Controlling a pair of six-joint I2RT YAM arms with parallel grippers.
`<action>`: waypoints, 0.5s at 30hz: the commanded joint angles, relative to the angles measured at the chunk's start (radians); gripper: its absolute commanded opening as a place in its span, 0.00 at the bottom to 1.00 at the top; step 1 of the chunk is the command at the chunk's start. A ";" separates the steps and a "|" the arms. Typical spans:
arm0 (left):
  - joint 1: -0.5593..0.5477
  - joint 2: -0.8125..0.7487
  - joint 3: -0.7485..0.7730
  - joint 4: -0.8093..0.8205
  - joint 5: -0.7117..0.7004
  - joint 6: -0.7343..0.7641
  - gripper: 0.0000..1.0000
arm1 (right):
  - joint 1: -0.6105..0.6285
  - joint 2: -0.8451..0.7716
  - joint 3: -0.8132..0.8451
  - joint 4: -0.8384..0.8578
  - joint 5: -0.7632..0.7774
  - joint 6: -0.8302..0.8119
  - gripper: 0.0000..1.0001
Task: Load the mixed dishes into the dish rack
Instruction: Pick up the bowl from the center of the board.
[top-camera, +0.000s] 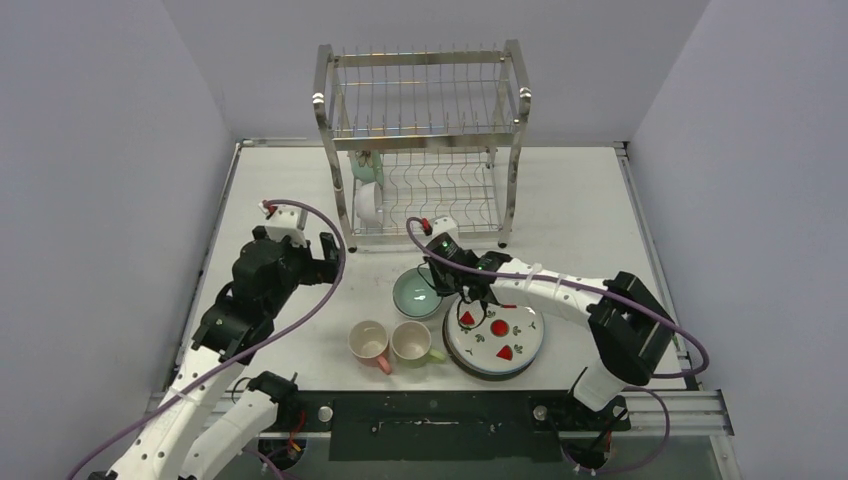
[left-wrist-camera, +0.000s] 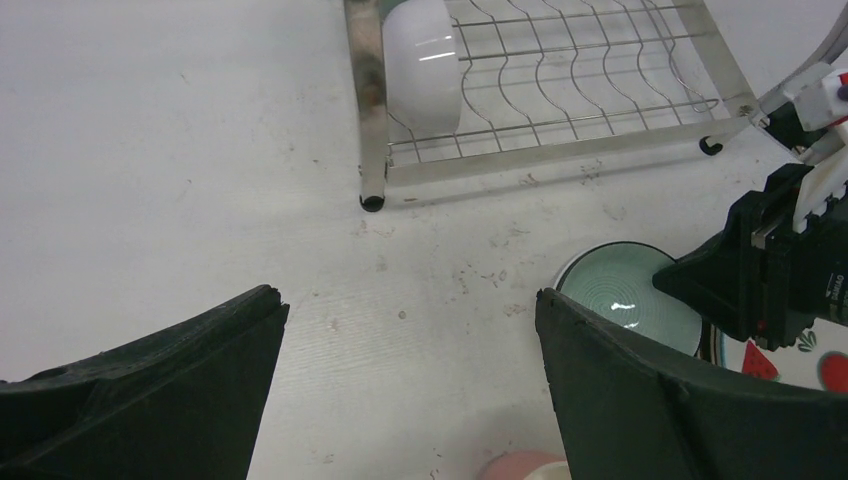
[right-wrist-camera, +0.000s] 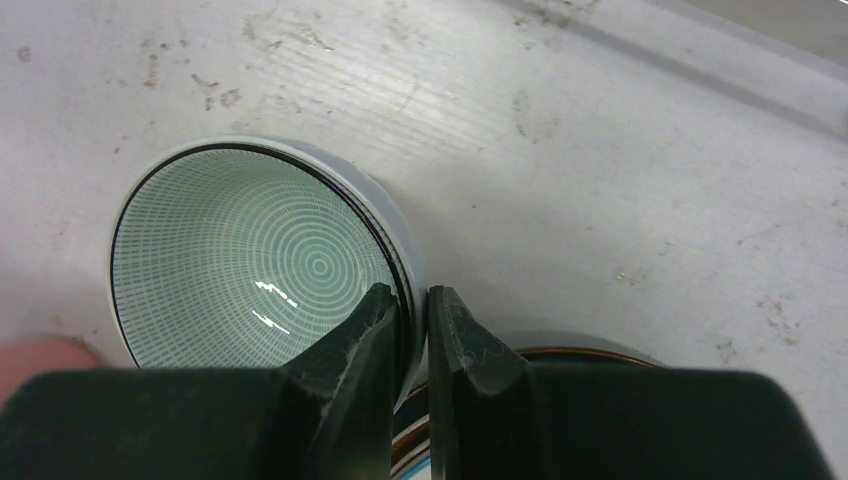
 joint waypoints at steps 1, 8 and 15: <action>0.006 0.043 0.058 0.052 0.114 -0.056 0.94 | -0.057 -0.104 -0.031 0.131 -0.025 0.071 0.00; -0.010 0.133 0.093 0.072 0.277 -0.164 0.90 | -0.089 -0.148 -0.072 0.206 -0.065 0.129 0.00; -0.077 0.203 0.129 0.062 0.276 -0.187 0.89 | -0.097 -0.136 -0.105 0.290 -0.121 0.189 0.00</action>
